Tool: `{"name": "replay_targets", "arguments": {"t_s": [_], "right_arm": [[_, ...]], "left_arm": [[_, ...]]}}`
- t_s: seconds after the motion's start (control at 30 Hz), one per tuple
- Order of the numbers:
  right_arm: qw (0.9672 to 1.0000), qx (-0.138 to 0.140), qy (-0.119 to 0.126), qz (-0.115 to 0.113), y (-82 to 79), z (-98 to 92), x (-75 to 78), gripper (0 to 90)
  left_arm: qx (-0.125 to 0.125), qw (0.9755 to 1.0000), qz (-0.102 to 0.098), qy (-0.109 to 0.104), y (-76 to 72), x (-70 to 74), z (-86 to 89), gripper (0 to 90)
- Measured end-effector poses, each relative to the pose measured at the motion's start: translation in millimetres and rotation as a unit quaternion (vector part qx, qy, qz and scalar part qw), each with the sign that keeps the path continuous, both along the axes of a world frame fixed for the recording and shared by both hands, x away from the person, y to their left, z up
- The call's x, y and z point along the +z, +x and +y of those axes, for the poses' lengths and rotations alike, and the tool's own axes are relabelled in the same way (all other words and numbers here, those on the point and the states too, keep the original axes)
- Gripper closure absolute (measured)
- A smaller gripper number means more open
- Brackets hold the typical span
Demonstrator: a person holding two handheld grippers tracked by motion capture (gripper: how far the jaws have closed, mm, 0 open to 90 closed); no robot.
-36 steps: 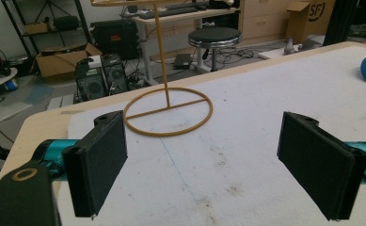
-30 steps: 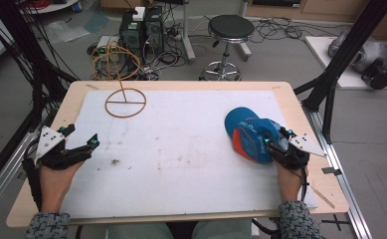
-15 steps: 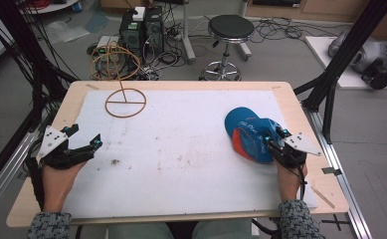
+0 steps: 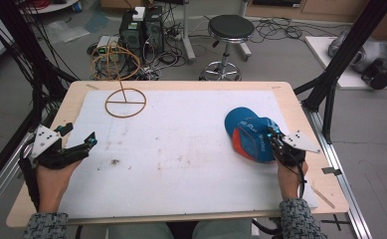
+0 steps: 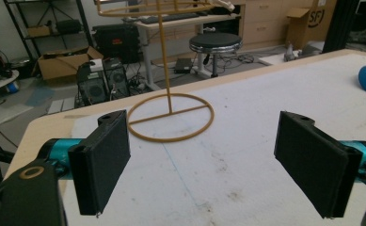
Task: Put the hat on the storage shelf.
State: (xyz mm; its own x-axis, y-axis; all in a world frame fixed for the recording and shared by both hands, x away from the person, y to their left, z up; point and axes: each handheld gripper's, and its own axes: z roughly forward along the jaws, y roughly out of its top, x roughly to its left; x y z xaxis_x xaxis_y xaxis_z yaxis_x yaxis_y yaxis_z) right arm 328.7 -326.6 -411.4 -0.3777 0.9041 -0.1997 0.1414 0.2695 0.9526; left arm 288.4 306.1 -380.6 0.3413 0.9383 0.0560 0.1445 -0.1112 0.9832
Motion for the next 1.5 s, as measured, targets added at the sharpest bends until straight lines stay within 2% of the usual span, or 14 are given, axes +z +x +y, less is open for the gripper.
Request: {"name": "replay_targets", "arguments": {"t_s": [0.2, 0.4, 0.5, 0.73, 0.83, 0.97, 1.23, 1.43, 1.5], "right_arm": [[0.9994, 0.015, 0.031, 0.006, 10.0, 10.7, 16.6, 89.7], [0.9983, 0.020, 0.055, 0.005, 28.1, 36.9, 43.1, 89.8], [0.9977, 0.024, 0.063, 0.003, 36.1, 48.8, 53.0, 89.9], [0.9978, 0.038, 0.054, 0.001, 56.6, 78.8, 70.5, 89.9], [0.9966, 0.044, 0.070, 0.005, 66.5, 87.7, 76.6, 90.0], [0.9949, 0.048, 0.089, -0.002, 77.6, 98.1, 87.9, 90.0], [0.9923, 0.051, 0.110, -0.022, 100.2, 124.7, 124.3, 90.0], [0.9923, 0.058, 0.102, -0.039, 118.4, 149.8, 152.6, 90.0], [0.9909, 0.065, 0.109, -0.045, 127.8, 162.7, 164.4, 90.0]], "left_arm": [[0.012, 0.9999, -0.008, -0.010, -2.0, 6.4, 10.7, 18.9], [0.013, 0.9996, -0.010, -0.021, -2.4, 8.4, 17.9, 18.9], [0.015, 0.9996, -0.011, -0.023, -3.6, 9.8, 21.0, 18.9], [0.013, 0.9992, -0.020, -0.033, -6.8, 15.2, 23.9, 18.9], [0.012, 0.9991, -0.022, -0.033, -7.6, 16.9, 24.2, 18.9], [0.015, 0.9991, -0.022, -0.033, -8.6, 18.0, 26.6, 18.9], [0.020, 0.9989, -0.024, -0.035, -9.3, 18.4, 31.1, 18.9], [0.022, 0.9987, -0.023, -0.040, -9.1, 18.0, 33.9, 18.9], [0.023, 0.9987, -0.023, -0.040, -8.8, 17.8, 34.2, 18.9]]}}
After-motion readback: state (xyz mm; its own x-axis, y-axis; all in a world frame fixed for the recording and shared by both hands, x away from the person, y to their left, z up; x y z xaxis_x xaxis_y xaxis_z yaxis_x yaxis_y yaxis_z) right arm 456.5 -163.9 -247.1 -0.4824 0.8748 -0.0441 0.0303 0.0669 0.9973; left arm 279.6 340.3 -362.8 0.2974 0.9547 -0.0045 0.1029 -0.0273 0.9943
